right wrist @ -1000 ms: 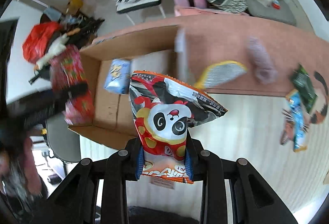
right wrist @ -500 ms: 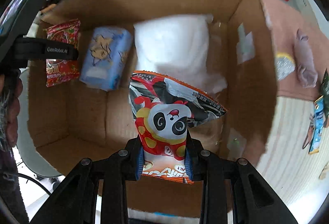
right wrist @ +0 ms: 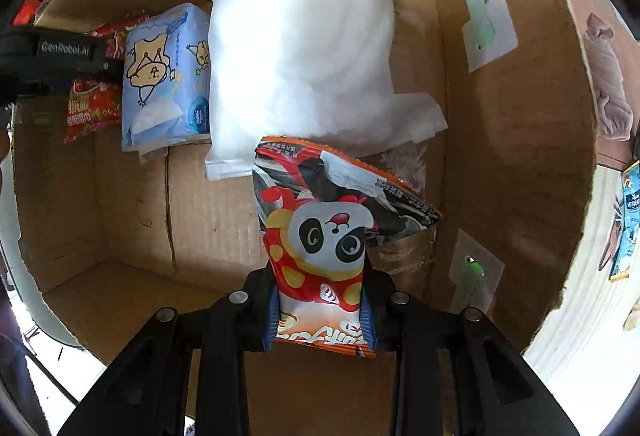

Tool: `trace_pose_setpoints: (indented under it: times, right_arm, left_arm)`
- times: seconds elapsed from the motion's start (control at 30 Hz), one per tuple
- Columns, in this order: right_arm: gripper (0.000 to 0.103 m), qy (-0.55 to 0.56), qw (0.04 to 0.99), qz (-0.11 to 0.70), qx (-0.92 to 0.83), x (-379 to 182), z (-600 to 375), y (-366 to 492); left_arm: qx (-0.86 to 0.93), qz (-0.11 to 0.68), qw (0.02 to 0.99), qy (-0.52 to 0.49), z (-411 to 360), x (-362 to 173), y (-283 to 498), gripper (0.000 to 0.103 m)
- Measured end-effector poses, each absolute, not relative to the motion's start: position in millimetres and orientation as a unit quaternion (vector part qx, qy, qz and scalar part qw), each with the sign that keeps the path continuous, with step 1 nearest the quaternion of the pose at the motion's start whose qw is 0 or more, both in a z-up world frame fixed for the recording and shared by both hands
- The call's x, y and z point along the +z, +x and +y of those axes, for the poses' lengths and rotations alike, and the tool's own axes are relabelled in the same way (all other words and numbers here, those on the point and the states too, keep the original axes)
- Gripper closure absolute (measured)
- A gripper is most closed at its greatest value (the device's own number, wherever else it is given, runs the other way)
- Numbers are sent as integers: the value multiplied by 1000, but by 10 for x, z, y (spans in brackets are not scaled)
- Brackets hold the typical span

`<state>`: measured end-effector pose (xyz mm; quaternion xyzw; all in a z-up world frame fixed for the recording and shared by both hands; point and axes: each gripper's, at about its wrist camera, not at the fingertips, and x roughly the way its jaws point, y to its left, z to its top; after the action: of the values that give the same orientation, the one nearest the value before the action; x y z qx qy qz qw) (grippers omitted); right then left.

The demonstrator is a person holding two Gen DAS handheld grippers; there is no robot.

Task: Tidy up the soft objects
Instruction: 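Carry both bags into the box and release them beside the other packs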

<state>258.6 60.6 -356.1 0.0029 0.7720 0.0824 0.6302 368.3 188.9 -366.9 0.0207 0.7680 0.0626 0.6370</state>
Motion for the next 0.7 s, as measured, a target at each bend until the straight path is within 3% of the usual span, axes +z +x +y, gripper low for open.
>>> trace_pose_setpoints:
  times: [0.2, 0.3, 0.33, 0.43, 0.47, 0.63, 0.7]
  right_arm:
    - [65, -8, 629, 772, 90, -3592, 663, 2685]
    - [39, 1, 631, 770, 88, -3489, 673, 2696]
    - [32, 4, 633, 769, 85, -3457, 663, 2692]
    - [28, 12, 637, 765, 87, -3278, 624, 2674]
    - [20, 13, 640, 763, 87, -3203, 609, 2664]
    - [0, 7, 664, 742, 92, -2794, 558, 2608]
    - [0, 6, 676, 731, 92, -2652, 526, 2576]
  left_arm:
    - [66, 775, 629, 17, 1954, -3493, 3717, 57]
    - [66, 776, 627, 15, 1981, -3397, 3717, 51]
    - [67, 774, 630, 15, 1989, -3349, 3710, 44]
    - [71, 764, 642, 8, 2034, -3204, 3668, 20]
    - [73, 761, 645, 4, 2047, -3139, 3637, 14]
    - [71, 739, 669, -8, 2052, -2782, 3388, 7]
    - [75, 723, 687, -3, 2040, -2610, 3219, 6]
